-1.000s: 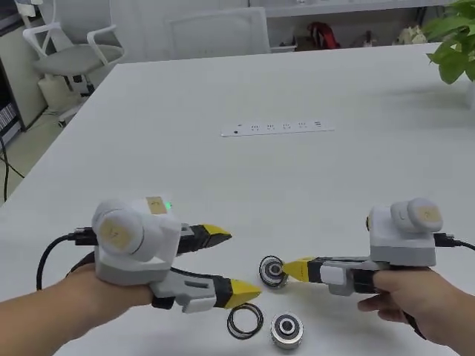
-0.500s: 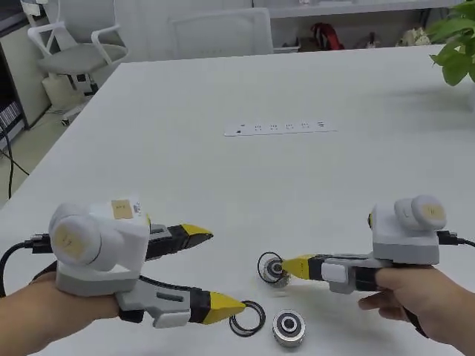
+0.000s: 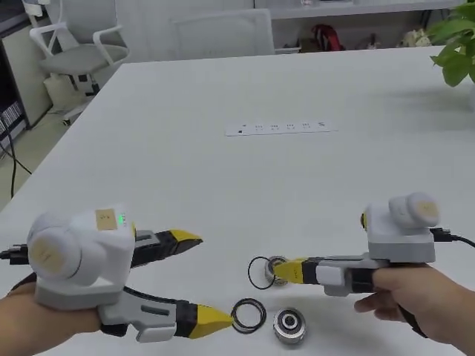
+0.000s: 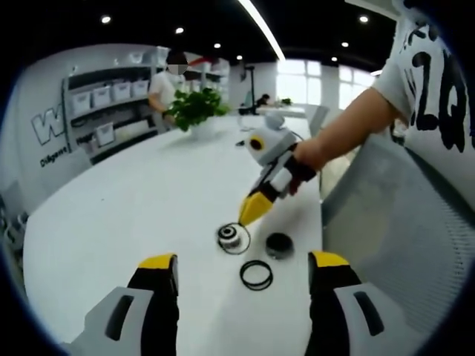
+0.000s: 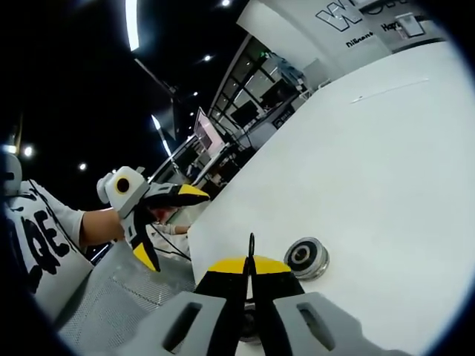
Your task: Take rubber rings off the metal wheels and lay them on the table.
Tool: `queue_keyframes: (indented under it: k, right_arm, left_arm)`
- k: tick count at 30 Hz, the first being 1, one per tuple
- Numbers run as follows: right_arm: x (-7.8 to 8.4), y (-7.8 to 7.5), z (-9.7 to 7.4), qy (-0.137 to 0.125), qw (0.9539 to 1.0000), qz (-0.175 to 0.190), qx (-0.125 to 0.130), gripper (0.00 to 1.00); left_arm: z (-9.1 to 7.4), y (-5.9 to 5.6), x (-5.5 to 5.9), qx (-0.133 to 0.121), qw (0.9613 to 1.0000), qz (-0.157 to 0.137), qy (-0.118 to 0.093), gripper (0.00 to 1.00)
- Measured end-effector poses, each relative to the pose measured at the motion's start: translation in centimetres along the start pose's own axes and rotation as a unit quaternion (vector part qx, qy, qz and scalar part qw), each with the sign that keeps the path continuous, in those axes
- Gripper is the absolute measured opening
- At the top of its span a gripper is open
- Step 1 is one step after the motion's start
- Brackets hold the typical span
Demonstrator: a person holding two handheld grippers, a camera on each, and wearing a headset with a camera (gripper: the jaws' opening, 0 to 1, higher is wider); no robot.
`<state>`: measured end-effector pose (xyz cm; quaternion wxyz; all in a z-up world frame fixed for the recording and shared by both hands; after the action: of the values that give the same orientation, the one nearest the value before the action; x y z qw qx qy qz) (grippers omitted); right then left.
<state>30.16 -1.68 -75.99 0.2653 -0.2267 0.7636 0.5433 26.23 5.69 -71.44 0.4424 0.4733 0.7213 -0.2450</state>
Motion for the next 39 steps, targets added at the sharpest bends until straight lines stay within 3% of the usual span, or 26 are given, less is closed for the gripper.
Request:
queue_keyframes:
  k: [23,31,39]
  right_arm:
    - [3.6,2.1,2.0,0.089,0.9949,0.009,-0.046,0.00]
    - [4.5,1.6,2.3,0.107,0.9936,0.003,-0.036,0.00]
    - [4.4,0.9,2.4,0.099,0.9949,-0.002,-0.018,0.00]
  left_arm:
    - [-1.7,0.1,1.3,-0.019,0.9998,-0.006,0.006,0.73]
    - [-1.5,0.0,1.7,-0.016,0.9998,-0.008,0.010,0.73]
    - [-1.4,-0.2,1.9,-0.013,0.9998,-0.005,0.014,0.72]
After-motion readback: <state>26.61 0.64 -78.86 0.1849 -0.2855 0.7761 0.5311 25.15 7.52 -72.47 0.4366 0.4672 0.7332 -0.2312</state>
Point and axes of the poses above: the centre of the closed fingertips' face, and the gripper's own axes: z roughly forward along the fingers, y roughly to its left, x roughly out of its underside, the point moved 1 cm from there along -z, roughly backward along the fingers, and after that the axes turned 3 degrees about z, right-handed, at the moved point
